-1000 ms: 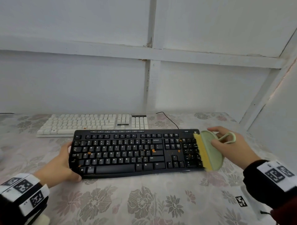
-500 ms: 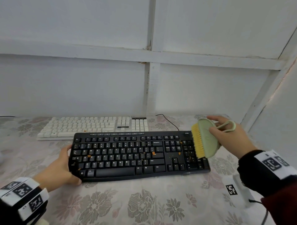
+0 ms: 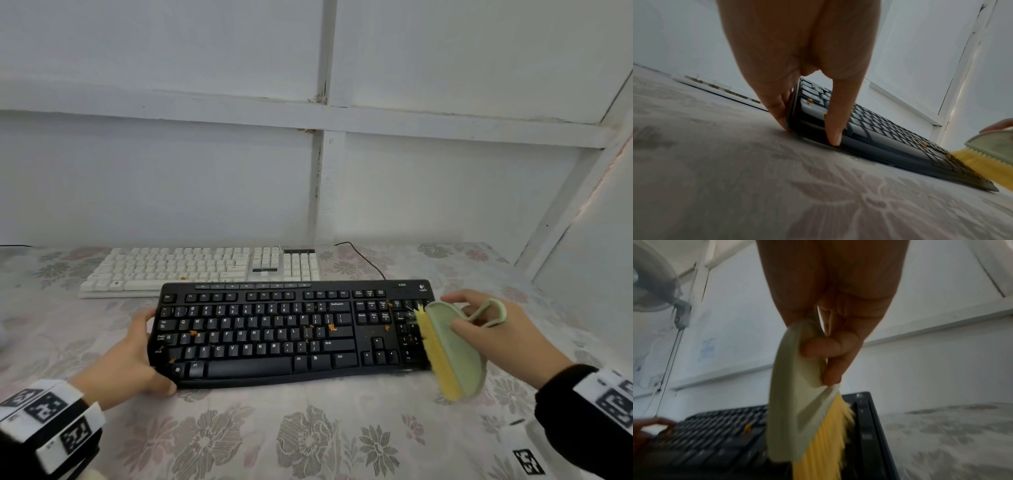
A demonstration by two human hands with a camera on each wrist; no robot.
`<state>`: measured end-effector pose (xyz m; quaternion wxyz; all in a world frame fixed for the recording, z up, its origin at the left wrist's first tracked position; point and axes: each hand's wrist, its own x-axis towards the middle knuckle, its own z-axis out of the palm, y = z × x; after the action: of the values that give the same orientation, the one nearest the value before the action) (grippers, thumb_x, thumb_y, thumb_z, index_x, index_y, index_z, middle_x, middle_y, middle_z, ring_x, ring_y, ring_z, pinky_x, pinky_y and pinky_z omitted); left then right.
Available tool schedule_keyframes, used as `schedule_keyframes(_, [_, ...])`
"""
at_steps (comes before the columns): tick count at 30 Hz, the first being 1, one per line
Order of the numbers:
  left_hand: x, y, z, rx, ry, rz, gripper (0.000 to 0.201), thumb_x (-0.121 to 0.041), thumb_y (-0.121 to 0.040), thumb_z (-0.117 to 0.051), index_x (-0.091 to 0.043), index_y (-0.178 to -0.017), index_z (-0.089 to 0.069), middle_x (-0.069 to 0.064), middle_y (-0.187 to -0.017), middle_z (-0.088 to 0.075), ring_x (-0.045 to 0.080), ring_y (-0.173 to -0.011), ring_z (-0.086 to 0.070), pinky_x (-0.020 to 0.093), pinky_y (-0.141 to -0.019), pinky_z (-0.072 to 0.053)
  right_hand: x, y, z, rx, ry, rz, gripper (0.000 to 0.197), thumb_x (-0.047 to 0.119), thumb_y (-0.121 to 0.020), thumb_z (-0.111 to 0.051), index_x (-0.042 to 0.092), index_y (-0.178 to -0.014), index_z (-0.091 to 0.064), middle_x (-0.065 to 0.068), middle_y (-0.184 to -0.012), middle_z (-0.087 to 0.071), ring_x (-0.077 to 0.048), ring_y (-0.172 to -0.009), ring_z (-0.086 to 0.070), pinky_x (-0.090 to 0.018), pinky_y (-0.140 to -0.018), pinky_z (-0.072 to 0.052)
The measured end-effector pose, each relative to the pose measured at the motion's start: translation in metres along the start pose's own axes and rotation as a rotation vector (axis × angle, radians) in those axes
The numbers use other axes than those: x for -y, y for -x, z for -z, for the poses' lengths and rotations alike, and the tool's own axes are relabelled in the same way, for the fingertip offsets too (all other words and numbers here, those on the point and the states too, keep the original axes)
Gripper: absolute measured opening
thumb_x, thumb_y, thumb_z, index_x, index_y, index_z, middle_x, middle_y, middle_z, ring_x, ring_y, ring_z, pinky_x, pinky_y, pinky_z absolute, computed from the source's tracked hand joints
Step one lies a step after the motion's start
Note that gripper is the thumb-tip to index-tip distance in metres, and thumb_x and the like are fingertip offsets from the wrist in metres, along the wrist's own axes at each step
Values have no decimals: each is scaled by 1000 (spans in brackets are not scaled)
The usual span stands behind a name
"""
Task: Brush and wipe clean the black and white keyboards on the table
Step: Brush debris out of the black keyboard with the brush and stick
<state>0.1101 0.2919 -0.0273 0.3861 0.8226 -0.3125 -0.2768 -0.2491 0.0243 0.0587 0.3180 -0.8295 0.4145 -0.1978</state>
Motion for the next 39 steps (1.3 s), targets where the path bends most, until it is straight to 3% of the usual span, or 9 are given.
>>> schedule_keyframes(6, [2,-2,1,6,-19,15,121,-1,-46,-78,-26,-142,-9,4,-98,-61,23,-87,-62,33,-73,-49,19,-30,9,-205,-113,50,34,10,-88,-55,33,-111,-61,-1,-86,-64,-12,-69,-59,-18,-49,-43])
schedule_keyframes(11, [7,-5,1,0,-40,24,121,0,-49,-80,-29,-142,-8,4,-98,-61,23,-88,-63,34,-75,-50,12,-33,-6,-133,-49,9,33,12,-89,-54,32,-115,-60,-4,-97,-65,-11,-73,-59,-18,-49,-42])
schedule_keyframes(17, [10,-7,2,2,-56,32,125,-7,-45,-80,-34,-142,-5,6,-98,-64,23,-88,-64,34,-77,-51,-3,6,-10,-4,-30,21,32,11,-89,-57,39,-103,-61,3,-87,-65,-12,-65,-59,-13,-44,-43])
schedule_keyframes(20, [8,-6,1,4,-54,28,124,-5,-47,-81,-34,-142,-5,4,-98,-63,22,-88,-63,32,-75,-50,-1,6,-1,-4,-4,15,32,11,-87,-58,41,-98,-63,0,-84,-65,-17,-69,-61,-19,-54,-44])
schedule_keyframes(23, [7,-6,1,1,-55,28,126,-7,-44,-81,-33,-142,-6,4,-99,-62,21,-88,-63,35,-77,-50,7,-9,9,-134,-99,50,30,10,-88,-57,36,-102,-65,-1,-87,-66,-17,-73,-61,-24,-60,-45])
schedule_keyframes(26, [6,-5,1,0,-30,22,128,-15,-35,-78,-36,-140,-8,6,-102,-62,24,-91,-63,42,-83,-52,12,-27,7,-194,-151,50,32,9,-88,-55,33,-109,-62,-1,-88,-65,-15,-75,-60,-25,-59,-45])
schedule_keyframes(29, [5,-4,2,5,-25,20,130,-20,-31,-78,-36,-140,-9,8,-102,-62,25,-93,-62,44,-84,-51,8,-31,-3,-144,-131,17,32,10,-88,-55,32,-111,-62,-3,-93,-65,-15,-74,-60,-23,-56,-44])
schedule_keyframes(35, [6,-5,1,3,-13,20,126,-13,-35,-79,-39,-137,-10,8,-102,-62,26,-92,-63,46,-83,-52,-10,-2,-1,-16,-111,8,28,8,-88,-58,33,-97,-67,-3,-84,-65,-17,-71,-60,-21,-58,-44])
schedule_keyframes(39, [6,-5,1,15,24,15,123,-8,-39,-78,-38,-138,-11,3,-106,-59,22,-94,-61,37,-79,-50,-25,-25,16,-172,-388,-39,31,4,-89,-52,28,-89,-72,-9,-89,-67,-25,-82,-60,-33,-70,-48])
